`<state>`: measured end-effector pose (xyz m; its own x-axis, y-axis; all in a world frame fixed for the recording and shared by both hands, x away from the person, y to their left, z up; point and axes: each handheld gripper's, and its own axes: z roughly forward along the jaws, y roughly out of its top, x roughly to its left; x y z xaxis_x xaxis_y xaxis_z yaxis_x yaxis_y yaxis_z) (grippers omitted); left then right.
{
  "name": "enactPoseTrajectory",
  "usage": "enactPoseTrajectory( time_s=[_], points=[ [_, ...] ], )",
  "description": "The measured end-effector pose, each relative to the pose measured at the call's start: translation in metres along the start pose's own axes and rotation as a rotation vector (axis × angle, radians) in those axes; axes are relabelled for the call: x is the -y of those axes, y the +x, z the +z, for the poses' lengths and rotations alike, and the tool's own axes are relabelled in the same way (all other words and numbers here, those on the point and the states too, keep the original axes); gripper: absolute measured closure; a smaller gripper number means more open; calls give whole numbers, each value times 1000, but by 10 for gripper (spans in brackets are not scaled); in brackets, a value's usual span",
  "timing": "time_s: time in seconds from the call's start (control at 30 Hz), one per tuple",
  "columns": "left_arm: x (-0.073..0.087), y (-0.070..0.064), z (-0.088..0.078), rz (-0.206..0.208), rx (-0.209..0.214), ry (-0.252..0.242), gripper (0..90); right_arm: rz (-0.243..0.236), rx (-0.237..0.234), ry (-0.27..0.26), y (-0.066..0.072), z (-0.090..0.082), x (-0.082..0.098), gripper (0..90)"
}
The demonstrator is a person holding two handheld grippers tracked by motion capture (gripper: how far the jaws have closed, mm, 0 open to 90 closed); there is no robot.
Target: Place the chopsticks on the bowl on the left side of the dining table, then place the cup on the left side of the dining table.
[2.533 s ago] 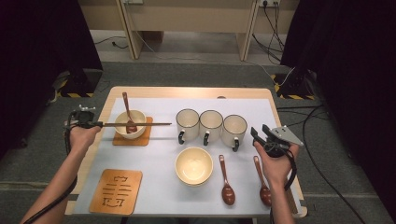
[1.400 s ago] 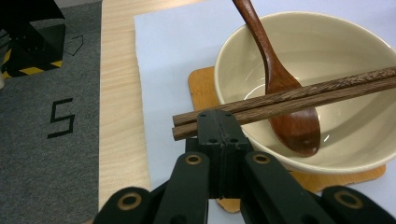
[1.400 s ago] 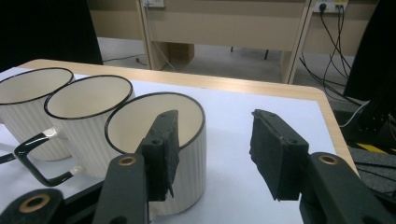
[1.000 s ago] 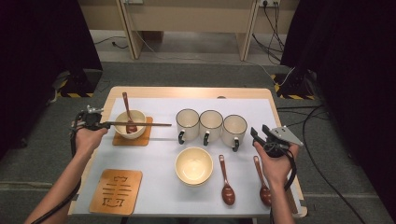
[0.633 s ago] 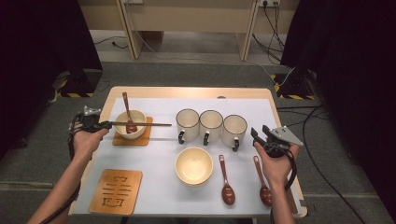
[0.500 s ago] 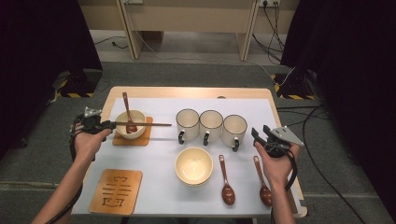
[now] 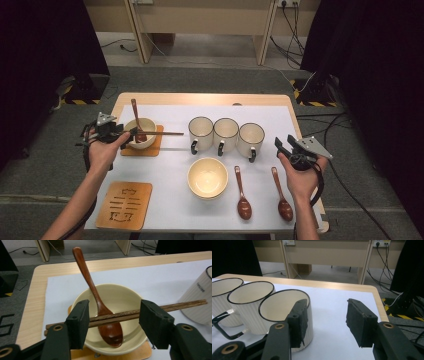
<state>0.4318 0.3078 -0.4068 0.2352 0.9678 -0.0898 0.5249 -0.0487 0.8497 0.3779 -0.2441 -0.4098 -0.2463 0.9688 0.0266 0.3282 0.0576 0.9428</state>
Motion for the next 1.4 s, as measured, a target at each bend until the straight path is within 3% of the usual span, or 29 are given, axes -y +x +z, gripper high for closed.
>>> enactPoseTrajectory(
  time_s=[0.33,0.57,0.87,1.0,1.3,1.4],
  points=[
    [0,-14,4,-12,56,-3,391,-8,-5,1,3,0,-3,513],
    [-2,-31,13,-6,101,-2,391,-20,-20,18,5,4,-3,512],
    [-14,-54,30,1,169,4,395,-3,10,28,-4,-4,0,508],
    [-19,-63,37,13,187,16,395,1,23,37,-6,-6,0,505],
    [-33,-81,50,29,220,27,398,-2,7,53,-2,-2,3,504],
    [-36,-85,54,39,214,37,401,-1,5,54,-2,-2,3,503]
  ],
)
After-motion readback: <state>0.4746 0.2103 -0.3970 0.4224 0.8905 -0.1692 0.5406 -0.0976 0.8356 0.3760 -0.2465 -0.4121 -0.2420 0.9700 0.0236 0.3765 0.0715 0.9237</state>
